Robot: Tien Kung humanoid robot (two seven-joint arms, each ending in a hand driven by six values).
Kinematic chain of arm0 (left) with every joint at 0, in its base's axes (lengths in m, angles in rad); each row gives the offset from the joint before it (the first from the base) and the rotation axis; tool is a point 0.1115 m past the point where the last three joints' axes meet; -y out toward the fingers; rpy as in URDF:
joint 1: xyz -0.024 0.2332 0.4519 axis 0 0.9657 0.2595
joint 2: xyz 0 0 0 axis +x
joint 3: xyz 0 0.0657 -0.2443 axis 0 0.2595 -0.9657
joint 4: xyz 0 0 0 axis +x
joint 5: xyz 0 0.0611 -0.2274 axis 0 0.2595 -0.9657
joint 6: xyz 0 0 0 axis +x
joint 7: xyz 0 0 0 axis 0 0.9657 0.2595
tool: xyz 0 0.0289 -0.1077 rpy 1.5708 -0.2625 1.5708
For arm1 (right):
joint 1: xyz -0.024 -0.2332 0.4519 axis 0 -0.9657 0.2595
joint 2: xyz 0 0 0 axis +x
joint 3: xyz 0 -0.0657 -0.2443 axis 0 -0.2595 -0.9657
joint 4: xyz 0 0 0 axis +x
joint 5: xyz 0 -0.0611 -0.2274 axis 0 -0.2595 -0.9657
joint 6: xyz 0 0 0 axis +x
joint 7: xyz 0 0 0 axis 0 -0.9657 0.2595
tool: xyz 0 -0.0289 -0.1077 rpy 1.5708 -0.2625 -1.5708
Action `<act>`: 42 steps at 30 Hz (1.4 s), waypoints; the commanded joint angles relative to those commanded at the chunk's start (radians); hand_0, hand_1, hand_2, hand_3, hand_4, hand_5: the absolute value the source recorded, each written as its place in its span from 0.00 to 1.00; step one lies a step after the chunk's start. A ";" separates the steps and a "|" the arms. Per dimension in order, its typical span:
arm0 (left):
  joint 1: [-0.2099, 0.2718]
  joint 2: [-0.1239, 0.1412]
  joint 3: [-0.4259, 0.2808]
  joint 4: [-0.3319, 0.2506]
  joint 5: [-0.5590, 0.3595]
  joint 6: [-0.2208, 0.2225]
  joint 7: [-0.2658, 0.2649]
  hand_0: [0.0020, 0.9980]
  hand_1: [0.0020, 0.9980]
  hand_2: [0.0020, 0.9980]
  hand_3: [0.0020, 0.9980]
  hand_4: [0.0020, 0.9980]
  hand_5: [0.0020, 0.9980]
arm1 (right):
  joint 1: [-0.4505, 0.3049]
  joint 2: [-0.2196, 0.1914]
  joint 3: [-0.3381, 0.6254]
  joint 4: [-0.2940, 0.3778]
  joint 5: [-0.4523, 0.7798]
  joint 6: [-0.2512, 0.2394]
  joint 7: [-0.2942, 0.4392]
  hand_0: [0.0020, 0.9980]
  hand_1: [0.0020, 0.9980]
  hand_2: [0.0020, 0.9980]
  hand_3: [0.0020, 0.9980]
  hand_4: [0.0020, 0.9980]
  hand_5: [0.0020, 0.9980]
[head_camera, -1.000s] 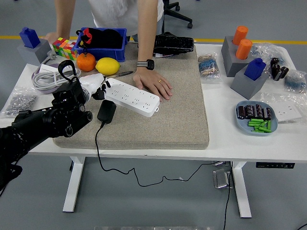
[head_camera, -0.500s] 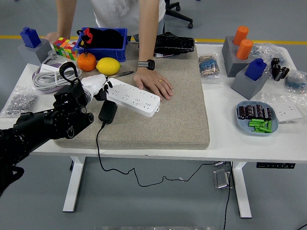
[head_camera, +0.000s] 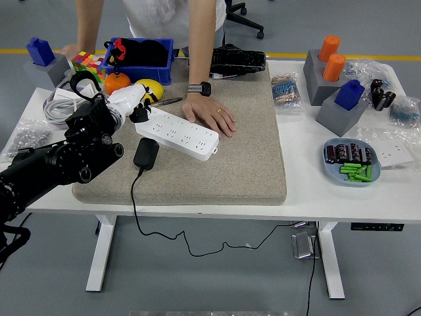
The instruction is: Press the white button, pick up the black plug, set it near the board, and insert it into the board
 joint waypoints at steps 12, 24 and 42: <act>0.189 0.140 -0.313 -0.300 0.091 0.028 0.002 0.40 0.52 0.51 0.72 0.86 0.20 | -0.014 0.013 0.022 0.001 -0.011 -0.002 0.000 0.70 0.63 0.60 0.60 0.66 0.36; 0.342 0.178 -0.402 -0.503 0.199 0.048 0.122 0.63 0.66 0.68 0.78 1.00 0.56 | -0.019 0.016 0.024 0.004 -0.014 -0.003 0.000 0.70 0.62 0.60 0.60 0.66 0.36; 0.466 0.103 -0.386 -0.559 0.439 0.106 0.301 0.75 0.82 0.81 0.89 1.00 0.66 | -0.018 0.018 0.008 0.018 -0.007 -0.005 -0.001 0.70 0.62 0.60 0.60 0.66 0.36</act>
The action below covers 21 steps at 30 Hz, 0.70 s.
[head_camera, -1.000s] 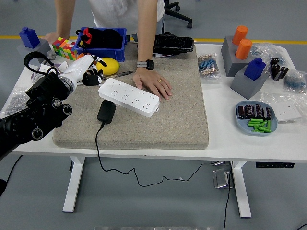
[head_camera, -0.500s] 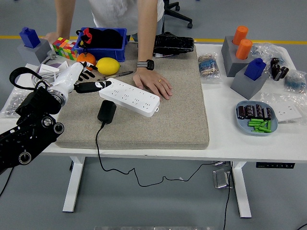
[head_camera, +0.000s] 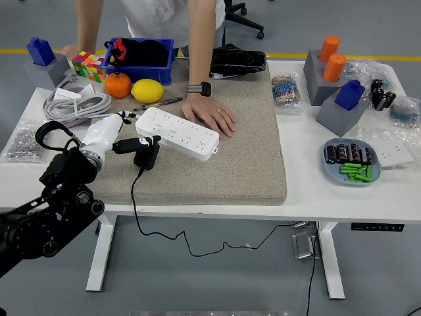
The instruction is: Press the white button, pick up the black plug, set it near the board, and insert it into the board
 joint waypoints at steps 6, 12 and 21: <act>0.011 -0.013 0.028 0.012 0.021 0.008 0.031 0.70 0.77 0.73 0.87 1.00 0.51 | -0.002 -0.001 -0.005 0.003 0.001 0.000 0.000 0.70 0.62 0.60 0.60 0.66 0.36; 0.025 -0.035 0.049 0.015 0.034 0.026 0.037 0.67 0.74 0.71 0.84 1.00 0.52 | -0.002 0.000 -0.009 0.003 0.000 -0.001 0.001 0.70 0.62 0.60 0.60 0.66 0.36; 0.021 -0.060 0.099 0.052 0.064 0.076 0.048 0.59 0.67 0.64 0.79 1.00 0.34 | -0.003 0.000 -0.015 0.003 0.002 -0.002 0.001 0.70 0.62 0.60 0.60 0.66 0.36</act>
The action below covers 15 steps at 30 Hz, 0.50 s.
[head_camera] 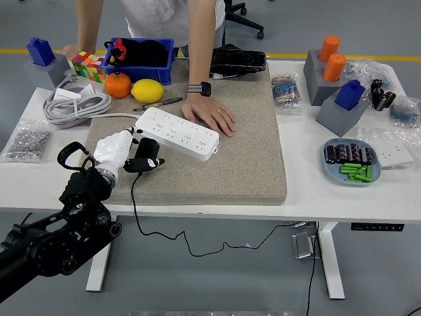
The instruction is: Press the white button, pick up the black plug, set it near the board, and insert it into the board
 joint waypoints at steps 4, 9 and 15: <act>-0.002 -0.013 0.021 0.020 0.007 0.010 0.004 0.59 0.67 0.64 0.79 1.00 0.34 | -0.002 0.002 -0.001 0.001 0.001 0.000 0.000 0.70 0.62 0.60 0.60 0.66 0.36; -0.014 -0.026 0.028 0.041 0.006 0.019 0.001 0.55 0.65 0.62 0.78 1.00 0.32 | -0.003 0.002 0.000 0.001 0.001 0.000 0.001 0.70 0.62 0.60 0.60 0.66 0.36; -0.029 -0.037 0.029 0.063 -0.003 0.035 -0.006 0.52 0.63 0.60 0.77 1.00 0.31 | -0.002 0.003 0.001 0.003 0.002 0.000 0.000 0.70 0.62 0.60 0.60 0.66 0.36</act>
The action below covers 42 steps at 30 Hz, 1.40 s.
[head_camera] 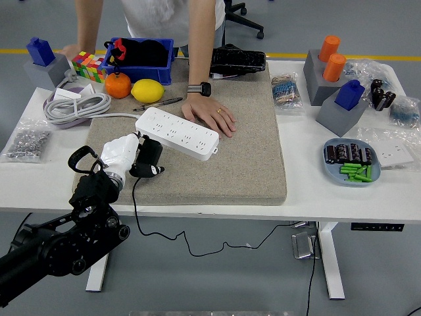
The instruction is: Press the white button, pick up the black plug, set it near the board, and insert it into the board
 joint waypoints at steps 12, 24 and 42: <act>-0.017 -0.018 0.015 0.042 -0.009 0.017 -0.005 0.45 0.57 0.55 0.74 0.97 0.29 | 0.000 0.000 0.004 0.001 -0.001 0.000 0.000 0.70 0.62 0.60 0.60 0.66 0.36; -0.019 -0.019 0.026 0.062 -0.013 0.069 -0.052 0.37 0.46 0.44 0.64 0.79 0.11 | 0.000 0.001 0.005 0.000 -0.003 -0.001 0.001 0.70 0.62 0.60 0.60 0.66 0.36; -0.021 -0.018 0.040 0.065 -0.002 0.067 -0.073 0.27 0.30 0.33 0.57 0.66 0.00 | -0.002 0.002 0.007 -0.001 -0.003 -0.007 0.007 0.70 0.62 0.60 0.59 0.66 0.36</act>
